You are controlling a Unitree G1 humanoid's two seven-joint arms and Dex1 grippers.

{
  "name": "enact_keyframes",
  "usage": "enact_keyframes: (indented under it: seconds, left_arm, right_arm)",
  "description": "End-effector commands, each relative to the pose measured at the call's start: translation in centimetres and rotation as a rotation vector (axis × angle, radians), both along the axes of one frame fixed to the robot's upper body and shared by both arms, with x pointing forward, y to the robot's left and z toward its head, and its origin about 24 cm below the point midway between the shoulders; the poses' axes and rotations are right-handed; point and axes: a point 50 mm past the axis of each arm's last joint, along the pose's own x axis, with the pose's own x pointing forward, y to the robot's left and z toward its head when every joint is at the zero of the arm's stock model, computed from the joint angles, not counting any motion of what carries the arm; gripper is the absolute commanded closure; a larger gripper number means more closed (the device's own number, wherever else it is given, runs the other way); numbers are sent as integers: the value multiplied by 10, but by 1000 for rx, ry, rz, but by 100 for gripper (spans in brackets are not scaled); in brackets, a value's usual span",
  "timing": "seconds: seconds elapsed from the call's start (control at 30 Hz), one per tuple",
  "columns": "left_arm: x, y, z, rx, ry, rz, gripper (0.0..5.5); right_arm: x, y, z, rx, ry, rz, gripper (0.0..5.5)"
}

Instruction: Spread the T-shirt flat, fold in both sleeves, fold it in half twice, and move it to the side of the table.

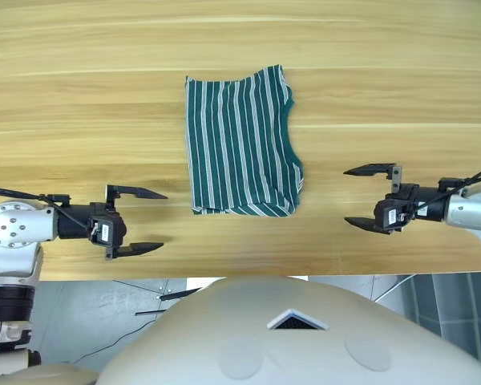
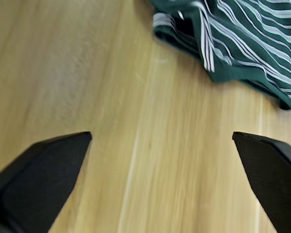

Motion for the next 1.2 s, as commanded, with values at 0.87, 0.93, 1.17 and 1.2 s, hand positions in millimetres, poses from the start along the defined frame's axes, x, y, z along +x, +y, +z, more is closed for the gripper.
enact_keyframes:
  seconds: [0.87, 0.93, 1.17, 1.2]
  left_arm:
    - [12, -41, -58, 67, -91, -115, 54]
    - [12, -43, -59, 62, -95, -121, 54]
    - [18, -49, -58, 37, -113, -115, 169]
    - [18, -49, -57, 33, -112, -115, 186]
  right_arm:
    - [24, 70, -23, 136, -117, 18, 10]
    - [24, 71, -23, 134, -114, 26, 10]
    - [11, 75, -17, 174, -75, 85, 75]
    - [9, 75, -15, 180, -71, 92, 93]
